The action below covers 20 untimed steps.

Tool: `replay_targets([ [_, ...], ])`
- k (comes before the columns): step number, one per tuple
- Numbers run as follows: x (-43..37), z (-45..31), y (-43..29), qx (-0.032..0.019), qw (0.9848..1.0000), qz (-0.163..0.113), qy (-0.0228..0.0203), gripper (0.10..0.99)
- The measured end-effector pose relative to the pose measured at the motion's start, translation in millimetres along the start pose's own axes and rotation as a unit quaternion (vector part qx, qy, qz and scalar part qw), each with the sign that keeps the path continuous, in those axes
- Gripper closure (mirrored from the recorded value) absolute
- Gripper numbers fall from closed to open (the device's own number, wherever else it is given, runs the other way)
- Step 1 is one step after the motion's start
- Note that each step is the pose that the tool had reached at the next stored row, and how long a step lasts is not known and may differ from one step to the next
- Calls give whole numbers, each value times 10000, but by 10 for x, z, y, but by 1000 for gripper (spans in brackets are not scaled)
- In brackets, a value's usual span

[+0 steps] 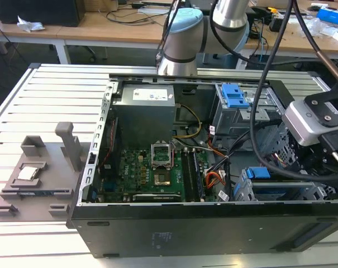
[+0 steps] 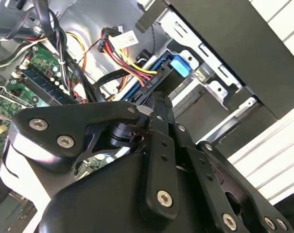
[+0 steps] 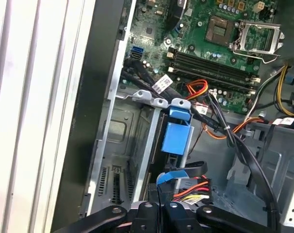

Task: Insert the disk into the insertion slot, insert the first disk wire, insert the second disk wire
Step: 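Insert the second disk wire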

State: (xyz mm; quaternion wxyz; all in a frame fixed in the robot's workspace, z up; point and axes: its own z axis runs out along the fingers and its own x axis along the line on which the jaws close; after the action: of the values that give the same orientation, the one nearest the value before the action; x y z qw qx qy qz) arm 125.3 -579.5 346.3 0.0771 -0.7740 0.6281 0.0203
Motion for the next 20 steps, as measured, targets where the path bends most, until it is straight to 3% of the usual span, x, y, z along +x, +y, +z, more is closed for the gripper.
replay_targets([
  [3, 25, 29, -17, 1, 10000, 50, 3, 961],
  [6, 29, 46, -23, 28, 9996, 268, 25, 961],
  [12, 39, 72, -55, 92, 9969, 782, 78, 961],
  [13, 42, 72, -68, 96, 9962, 860, 107, 961],
  [14, 45, 72, -84, 94, 9959, 889, 123, 961],
  [20, 47, 73, -86, 96, 9958, 906, 125, 949],
])
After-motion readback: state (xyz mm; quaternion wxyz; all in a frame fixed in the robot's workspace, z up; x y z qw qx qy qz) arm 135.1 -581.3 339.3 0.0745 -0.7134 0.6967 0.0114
